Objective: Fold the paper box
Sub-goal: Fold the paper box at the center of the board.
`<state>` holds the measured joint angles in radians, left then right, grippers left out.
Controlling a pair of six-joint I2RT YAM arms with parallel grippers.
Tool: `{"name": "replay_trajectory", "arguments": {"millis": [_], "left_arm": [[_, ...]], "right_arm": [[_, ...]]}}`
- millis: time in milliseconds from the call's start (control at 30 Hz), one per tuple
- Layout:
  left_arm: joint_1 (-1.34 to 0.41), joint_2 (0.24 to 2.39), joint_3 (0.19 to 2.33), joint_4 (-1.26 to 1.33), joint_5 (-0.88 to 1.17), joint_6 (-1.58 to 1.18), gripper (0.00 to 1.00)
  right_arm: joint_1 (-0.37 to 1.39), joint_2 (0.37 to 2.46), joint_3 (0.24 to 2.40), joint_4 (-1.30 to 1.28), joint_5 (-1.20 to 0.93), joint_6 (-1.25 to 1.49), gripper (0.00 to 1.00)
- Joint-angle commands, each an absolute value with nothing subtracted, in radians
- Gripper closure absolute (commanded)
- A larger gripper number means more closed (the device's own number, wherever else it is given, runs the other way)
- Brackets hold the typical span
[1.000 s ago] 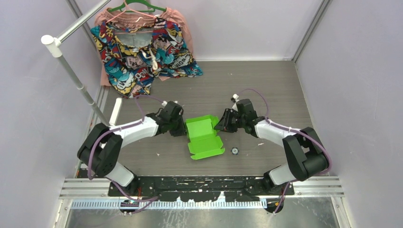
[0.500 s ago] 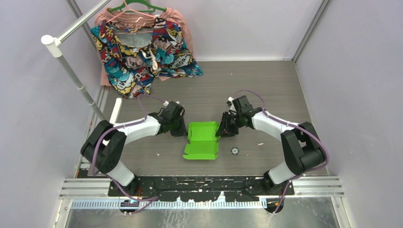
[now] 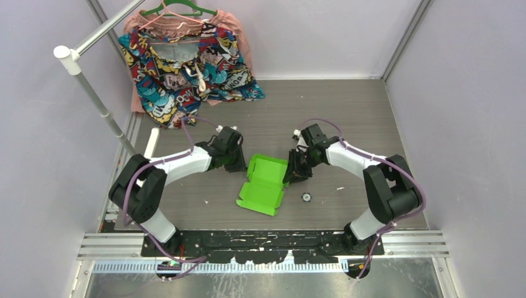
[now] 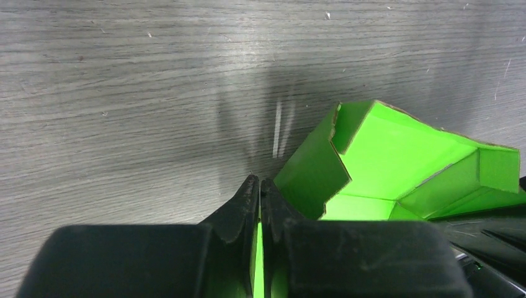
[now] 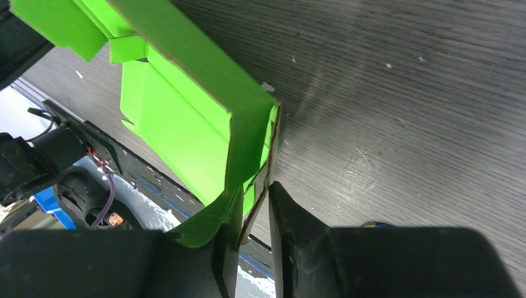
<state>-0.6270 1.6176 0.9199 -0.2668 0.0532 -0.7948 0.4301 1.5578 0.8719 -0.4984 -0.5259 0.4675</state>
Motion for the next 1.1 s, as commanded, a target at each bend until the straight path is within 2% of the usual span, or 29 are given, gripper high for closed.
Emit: {"name": "replay_trajectory", "arguments": {"millis": [0, 433, 833, 1067], "left_arm": [[-0.6, 1.619, 0.938, -0.238, 0.078, -0.78, 0.92], [-0.537, 1.633, 0.92, -0.156, 0.185, -0.826, 0.81], [-0.57, 1.656, 0.959, -0.103, 0.221, -0.853, 0.86], [-0.584, 1.673, 0.895, -0.01, 0.204, -0.851, 0.91]], "right_arm": [[0.436, 1.572, 0.899, -0.499, -0.548, 0.439, 0.73], [0.436, 1.609, 0.895, -0.484, -0.557, 0.435, 0.73], [0.457, 1.624, 0.927, -0.481, -0.552, 0.447, 0.75], [0.539, 1.576, 0.943, -0.501, -0.401, 0.449, 0.76]]}}
